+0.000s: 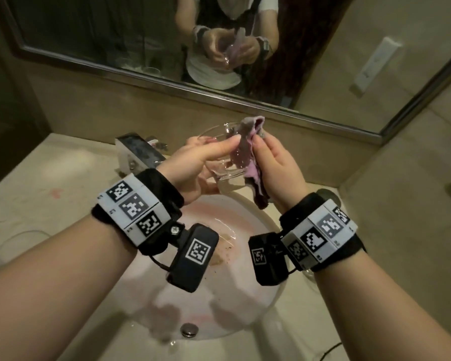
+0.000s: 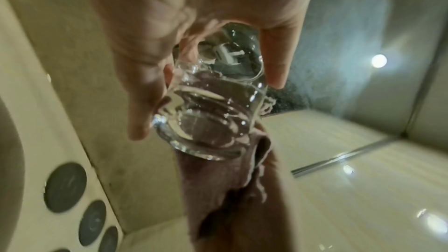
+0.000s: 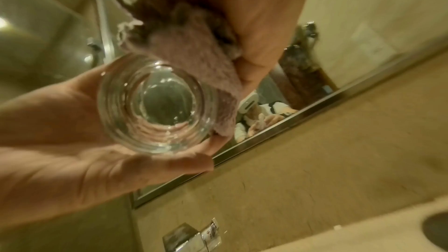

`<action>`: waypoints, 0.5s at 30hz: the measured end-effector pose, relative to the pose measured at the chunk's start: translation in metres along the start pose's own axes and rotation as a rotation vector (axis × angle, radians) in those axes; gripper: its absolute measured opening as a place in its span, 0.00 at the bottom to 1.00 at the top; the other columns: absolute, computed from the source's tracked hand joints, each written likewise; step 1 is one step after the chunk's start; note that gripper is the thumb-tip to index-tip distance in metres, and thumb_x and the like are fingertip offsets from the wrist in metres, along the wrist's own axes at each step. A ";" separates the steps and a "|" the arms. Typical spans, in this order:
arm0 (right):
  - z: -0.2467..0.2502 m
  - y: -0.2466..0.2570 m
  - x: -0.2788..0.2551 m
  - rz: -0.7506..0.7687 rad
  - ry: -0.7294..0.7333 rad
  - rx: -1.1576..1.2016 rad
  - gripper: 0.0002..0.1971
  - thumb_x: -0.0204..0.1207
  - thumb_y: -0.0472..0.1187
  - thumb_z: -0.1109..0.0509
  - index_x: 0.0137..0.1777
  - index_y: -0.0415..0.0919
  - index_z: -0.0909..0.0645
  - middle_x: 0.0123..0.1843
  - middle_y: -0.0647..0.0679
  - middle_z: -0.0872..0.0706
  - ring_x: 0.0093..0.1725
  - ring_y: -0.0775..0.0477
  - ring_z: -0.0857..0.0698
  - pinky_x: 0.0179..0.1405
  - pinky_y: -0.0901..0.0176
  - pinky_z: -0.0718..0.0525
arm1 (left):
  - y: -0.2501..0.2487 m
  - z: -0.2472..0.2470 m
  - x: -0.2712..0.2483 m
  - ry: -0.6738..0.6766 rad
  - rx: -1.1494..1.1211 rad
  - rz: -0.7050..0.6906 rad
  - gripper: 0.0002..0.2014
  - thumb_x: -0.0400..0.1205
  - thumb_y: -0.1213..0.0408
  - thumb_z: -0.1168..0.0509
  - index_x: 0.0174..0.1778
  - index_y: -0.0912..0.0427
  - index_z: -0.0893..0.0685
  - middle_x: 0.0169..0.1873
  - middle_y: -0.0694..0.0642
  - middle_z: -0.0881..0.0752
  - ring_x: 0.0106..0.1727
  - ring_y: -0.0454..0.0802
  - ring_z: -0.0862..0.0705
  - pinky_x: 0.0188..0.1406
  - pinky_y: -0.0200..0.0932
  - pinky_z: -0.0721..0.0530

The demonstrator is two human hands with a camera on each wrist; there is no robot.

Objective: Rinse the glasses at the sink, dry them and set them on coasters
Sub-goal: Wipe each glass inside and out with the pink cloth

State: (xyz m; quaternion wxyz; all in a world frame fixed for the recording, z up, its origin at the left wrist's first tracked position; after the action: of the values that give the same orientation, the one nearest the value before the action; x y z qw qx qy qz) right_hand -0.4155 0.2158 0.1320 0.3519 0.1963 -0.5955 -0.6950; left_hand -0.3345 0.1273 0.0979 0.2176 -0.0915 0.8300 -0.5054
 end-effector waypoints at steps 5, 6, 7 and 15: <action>0.014 -0.027 -0.016 -0.175 -0.071 0.134 0.10 0.85 0.42 0.42 0.55 0.44 0.18 0.44 0.48 0.10 0.45 0.48 0.13 0.58 0.42 0.17 | 0.015 -0.012 0.005 0.150 -0.072 0.099 0.19 0.71 0.52 0.31 0.54 0.59 0.18 0.53 0.61 0.15 0.49 0.60 0.14 0.62 0.64 0.22; 0.016 -0.031 -0.019 -0.201 -0.090 0.138 0.10 0.84 0.42 0.40 0.54 0.41 0.18 0.44 0.46 0.10 0.45 0.46 0.13 0.60 0.40 0.18 | 0.017 -0.013 0.006 0.145 -0.098 0.109 0.17 0.71 0.53 0.31 0.51 0.59 0.17 0.53 0.61 0.15 0.50 0.60 0.14 0.62 0.63 0.21; 0.020 -0.036 -0.024 -0.229 -0.118 0.135 0.12 0.83 0.44 0.39 0.55 0.37 0.18 0.45 0.43 0.10 0.46 0.44 0.13 0.62 0.37 0.19 | 0.021 -0.014 0.009 0.135 -0.120 0.121 0.14 0.71 0.54 0.31 0.48 0.59 0.17 0.52 0.60 0.15 0.48 0.59 0.14 0.59 0.61 0.19; 0.045 -0.083 -0.061 -0.544 -0.235 0.302 0.19 0.79 0.43 0.38 0.60 0.26 0.20 0.53 0.29 0.13 0.51 0.30 0.13 0.56 0.35 0.15 | 0.037 -0.031 0.018 0.039 0.088 -0.029 0.39 0.60 0.56 0.24 0.68 0.58 0.27 0.47 0.49 0.16 0.50 0.49 0.16 0.53 0.47 0.20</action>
State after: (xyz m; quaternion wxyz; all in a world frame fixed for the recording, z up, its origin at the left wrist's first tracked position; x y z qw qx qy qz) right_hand -0.4266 0.2946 0.0524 0.0494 0.3164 -0.6540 -0.6854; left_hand -0.3615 0.1627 0.0723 0.1979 -0.0843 0.8096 -0.5462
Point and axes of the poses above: each hand's wrist, its own x-axis towards the middle knuckle, its own z-axis out of the back of the hand, y = z × x, the point moved 7 cm from there along x, towards the middle knuckle
